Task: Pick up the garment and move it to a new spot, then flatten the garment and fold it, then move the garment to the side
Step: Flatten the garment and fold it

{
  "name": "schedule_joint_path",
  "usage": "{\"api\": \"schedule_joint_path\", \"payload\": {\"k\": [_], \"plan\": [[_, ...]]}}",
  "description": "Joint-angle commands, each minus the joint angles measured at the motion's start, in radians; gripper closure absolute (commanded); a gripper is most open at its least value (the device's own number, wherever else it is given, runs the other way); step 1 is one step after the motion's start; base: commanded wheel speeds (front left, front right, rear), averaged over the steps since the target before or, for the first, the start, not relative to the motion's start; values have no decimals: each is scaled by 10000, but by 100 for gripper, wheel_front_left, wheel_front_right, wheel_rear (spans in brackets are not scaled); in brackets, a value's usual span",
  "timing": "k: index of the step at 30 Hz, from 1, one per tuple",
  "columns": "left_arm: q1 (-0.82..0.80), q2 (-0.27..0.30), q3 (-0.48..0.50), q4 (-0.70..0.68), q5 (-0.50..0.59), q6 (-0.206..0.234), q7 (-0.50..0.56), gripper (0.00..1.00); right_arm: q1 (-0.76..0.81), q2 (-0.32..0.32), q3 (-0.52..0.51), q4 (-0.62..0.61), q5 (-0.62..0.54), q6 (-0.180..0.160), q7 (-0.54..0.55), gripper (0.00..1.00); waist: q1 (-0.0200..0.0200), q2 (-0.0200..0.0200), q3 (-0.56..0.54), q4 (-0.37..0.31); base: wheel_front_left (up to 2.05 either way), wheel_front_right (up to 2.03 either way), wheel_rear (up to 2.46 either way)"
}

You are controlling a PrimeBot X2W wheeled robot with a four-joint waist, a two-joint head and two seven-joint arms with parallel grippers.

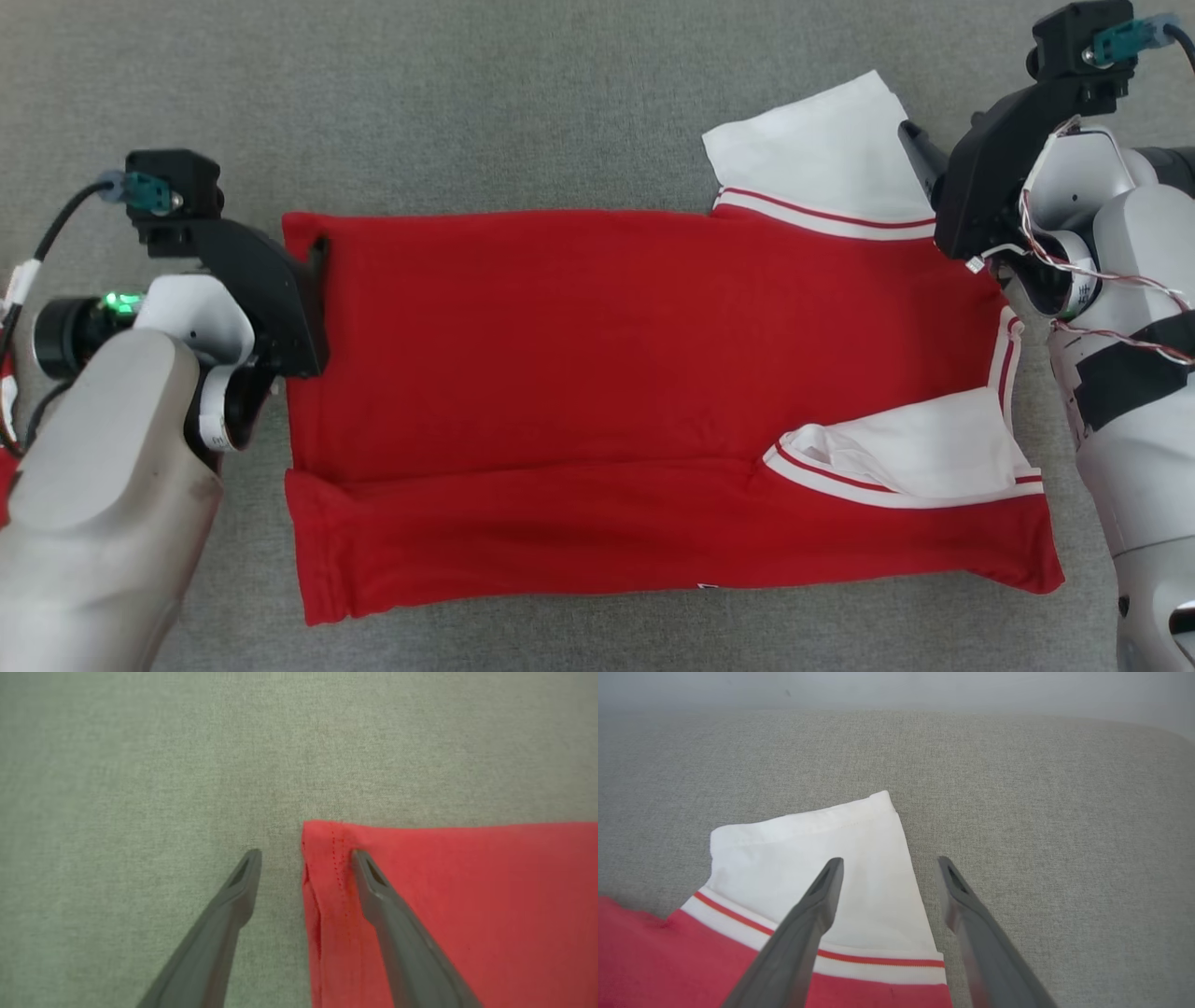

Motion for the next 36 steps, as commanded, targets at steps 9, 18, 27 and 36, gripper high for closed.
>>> {"api": "schedule_joint_path", "payload": {"k": [9,18,27,36], "plan": [[-519,79,-224,824,37,-310,386,100,-600,48,317,887,379,6,-253,0,-2,-2,395,-110,0,0,0],[-926,254,-123,602,12,-280,423,100,-1358,-205,107,1617,376,6,-569,0,-2,-2,944,140,0,0,0],[-1116,458,-205,-72,129,-145,511,100,-2534,421,-960,3306,-490,7,-634,0,-2,-2,1584,303,0,0,0],[-949,292,-239,-465,-56,-50,480,100,-2518,873,-395,3878,-177,17,-335,100,-2,-2,1660,292,0,0,0]]}}
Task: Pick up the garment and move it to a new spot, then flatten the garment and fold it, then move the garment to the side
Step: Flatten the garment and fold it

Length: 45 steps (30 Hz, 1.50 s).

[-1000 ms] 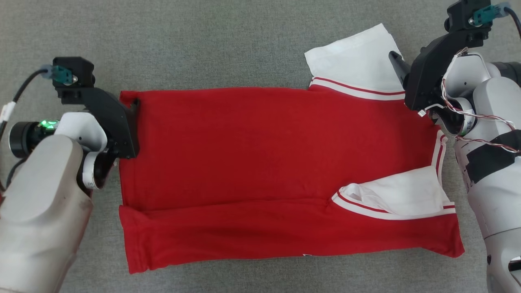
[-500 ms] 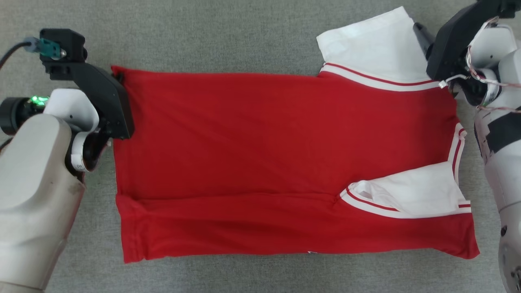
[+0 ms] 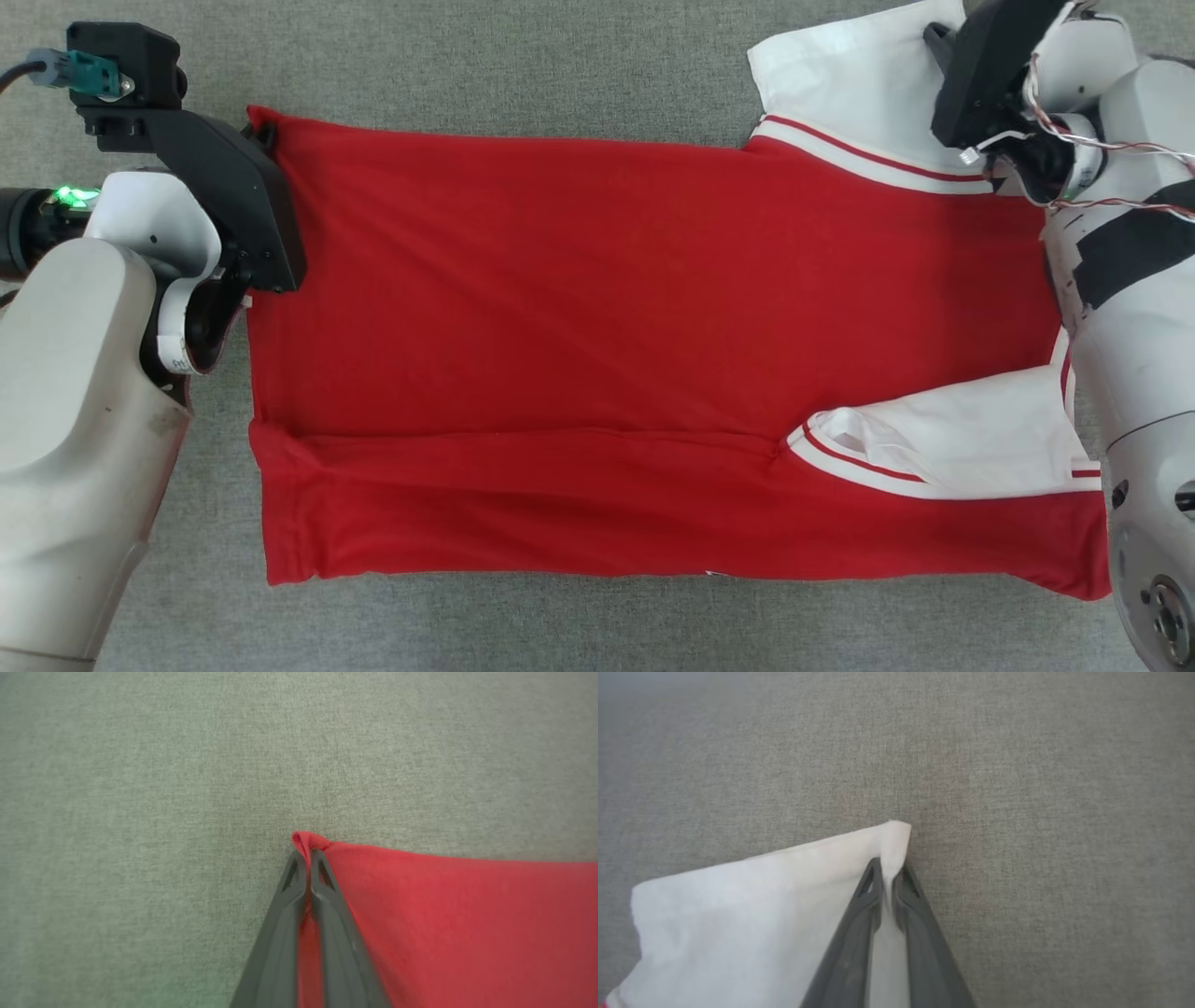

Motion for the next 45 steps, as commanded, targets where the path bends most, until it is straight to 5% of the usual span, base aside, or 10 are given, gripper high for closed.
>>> {"api": "schedule_joint_path", "payload": {"k": [1,13,24,33,45], "plan": [[320,-51,-104,163,-144,28,68,100,365,130,174,253,52,30,67,100,1,2,1,-10,0,0,0],[696,-483,462,2,25,326,-2664,100,573,-528,850,-688,234,6,-3533,100,1,2,-599,-74,0,0,0],[1756,-818,349,120,-108,5,-3993,100,2007,-1161,1881,-1595,1722,5,-5146,100,1,2,-1730,-174,0,0,0],[3239,-618,179,62,-116,-58,-4603,100,4398,-2149,3266,-3466,3229,5,-4930,100,1,2,-2801,-315,0,0,0],[4514,-479,210,745,-421,-57,-5003,100,7107,-3059,3769,-5964,3607,5,-3752,100,1,2,-3492,-724,0,0,0]]}}
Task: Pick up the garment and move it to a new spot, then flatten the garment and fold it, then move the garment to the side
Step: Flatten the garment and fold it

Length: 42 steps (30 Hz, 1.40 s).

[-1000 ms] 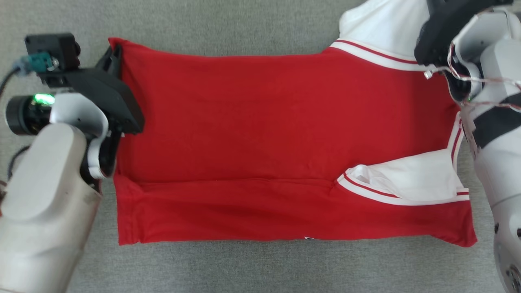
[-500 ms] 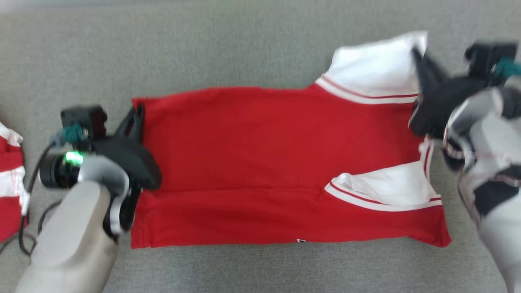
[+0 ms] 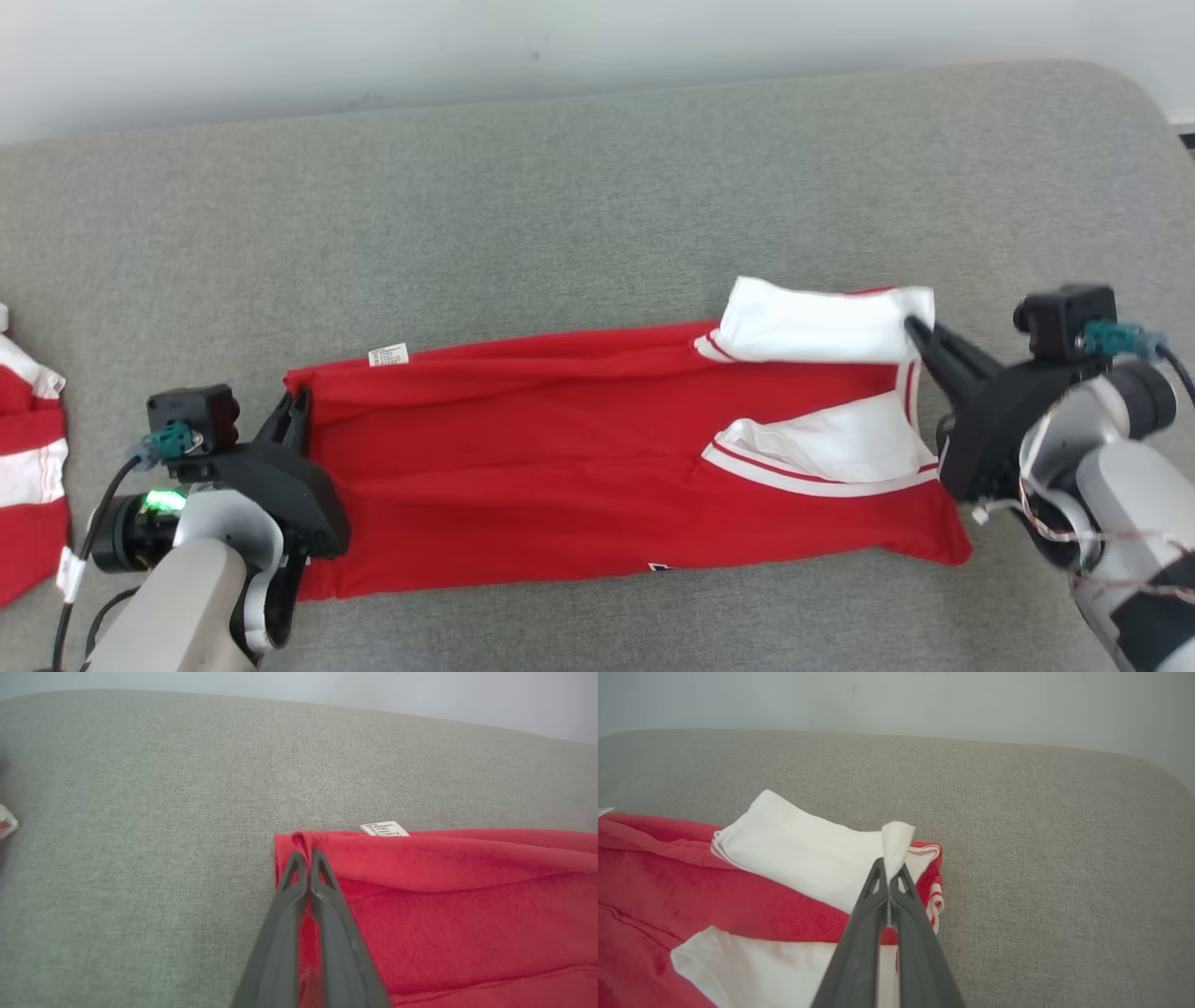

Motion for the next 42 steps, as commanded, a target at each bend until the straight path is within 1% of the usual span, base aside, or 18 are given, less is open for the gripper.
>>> {"api": "schedule_joint_path", "payload": {"k": [1,6,7,8,9,14,15,16,17,18,21,24,26,28,29,32,36,42], "plan": [[196,60,29,84,-72,5,-106,100,381,-131,-45,-305,-80,-25,213,100,2,0,-136,-138,0,0,0],[321,-4,17,225,-136,17,-230,100,1130,-295,-133,-1198,-290,-25,775,100,2,0,-206,-162,0,0,0],[339,-13,21,256,-151,-1,-282,92,1273,-292,-190,-1336,-354,-25,861,100,2,0,-218,-160,0,0,0],[368,-34,15,286,-157,3,-319,64,1430,-284,-248,-1466,-465,-25,967,100,2,0,-236,-157,0,0,0],[387,-54,1,313,-154,17,-331,0,1583,-229,-317,-1595,-517,-25,1063,100,2,0,-255,-153,0,0,0],[493,-138,45,380,-138,56,-719,0,2200,-102,-608,-2074,-867,-25,1345,100,2,0,-375,-98,0,0,0],[548,-183,45,372,-140,49,-843,0,2359,-76,-699,-2166,-961,-25,1395,98,2,0,-424,-82,0,0,0],[621,-202,73,366,-155,70,-981,0,2533,-49,-828,-2196,-1077,-25,1462,82,2,0,-481,-67,0,0,0],[719,-210,107,376,-186,102,-1109,0,2711,-30,-934,-2242,-1190,-25,1543,36,2,0,-543,-51,0,0,0],[835,-268,163,350,-262,74,-1288,0,2871,23,-1062,-2309,-1278,-25,1586,0,2,0,-619,-24,0,0,0],[1217,-372,407,126,-360,-99,-1867,0,3362,232,-1472,-2550,-1512,-25,1626,0,2,0,-874,68,0,0,0],[1750,-548,794,-332,-195,-266,-2116,0,3922,458,-1957,-2842,-1605,-25,1646,0,2,0,-1162,182,0,0,0],[2140,-663,1371,-1104,172,-286,-2147,0,4239,632,-2312,-3090,-1615,-25,1686,0,2,0,-1347,263,0,0,0],[2810,-859,1916,-1849,660,-427,-2143,0,4506,844,-2664,-3342,-1522,-25,1794,0,2,0,-1497,309,0,0,0],[3379,-1090,2401,-2458,1161,-619,-2134,0,4697,1091,-3000,-3557,-1385,-25,1948,0,2,0,-1609,344,0,0,0],[4161,-1524,3154,-3280,1813,-822,-2140,0,4837,1479,-3588,-3690,-1059,-25,2218,0,2,0,-1778,383,0,0,0],[5047,-2075,3968,-4075,2562,-1256,-2138,0,4700,2017,-4467,-3427,-1075,-25,2509,0,2,0,-1889,454,0,0,0],[5730,-2627,4579,-4558,3440,-1925,-2133,0,4123,2481,-5362,-2588,-1235,-24,2666,0,2,0,-1754,708,0,0,0]]}}
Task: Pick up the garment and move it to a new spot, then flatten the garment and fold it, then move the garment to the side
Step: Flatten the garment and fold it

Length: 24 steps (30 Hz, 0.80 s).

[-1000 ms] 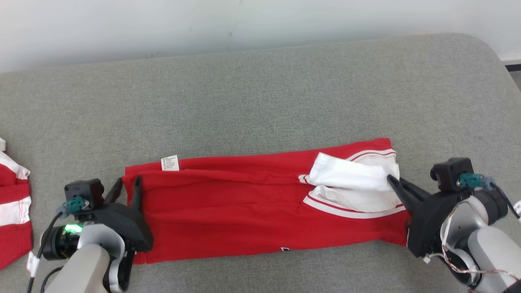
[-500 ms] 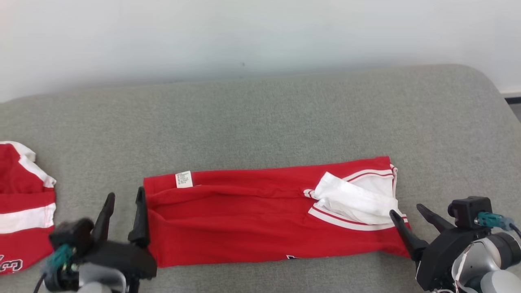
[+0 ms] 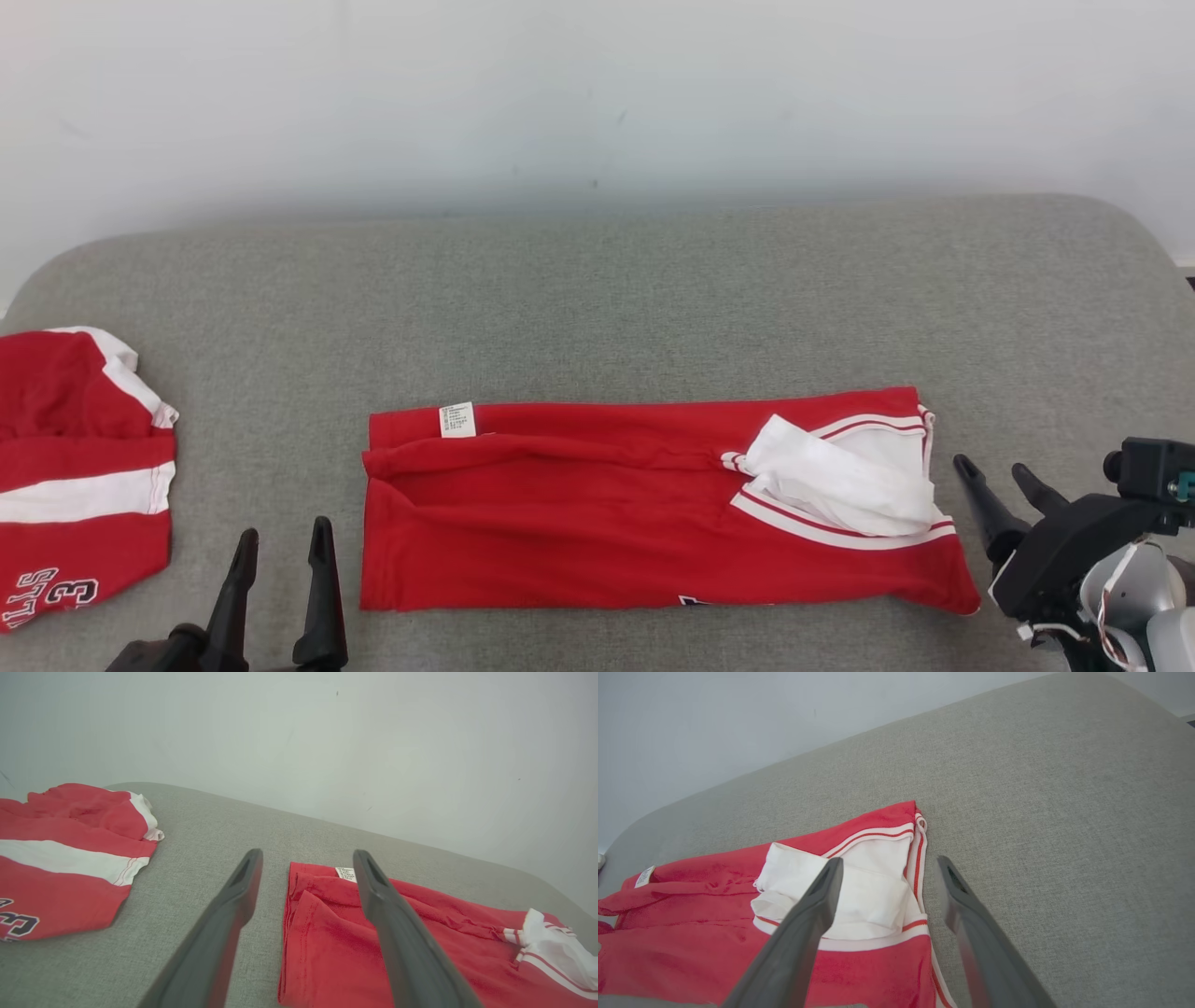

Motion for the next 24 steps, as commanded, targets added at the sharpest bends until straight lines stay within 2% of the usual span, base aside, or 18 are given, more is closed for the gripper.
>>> {"api": "schedule_joint_path", "payload": {"k": [1,9,18,24], "plan": [[128,-62,98,-37,179,-73,-5,0,-208,97,-172,254,-86,-24,79,0,1,1,126,124,0,0,0],[65,-230,188,75,522,-409,-4,0,-1376,241,-558,2186,-598,-24,723,0,1,1,581,554,0,0,0],[-259,-248,-3,237,479,-527,-6,0,-2136,297,-942,3865,-1069,-22,877,0,1,1,888,987,0,0,0],[-366,-250,8,283,462,-560,-6,0,-2219,750,-767,4829,-1128,-1,1449,0,1,1,923,1114,0,0,0]]}}
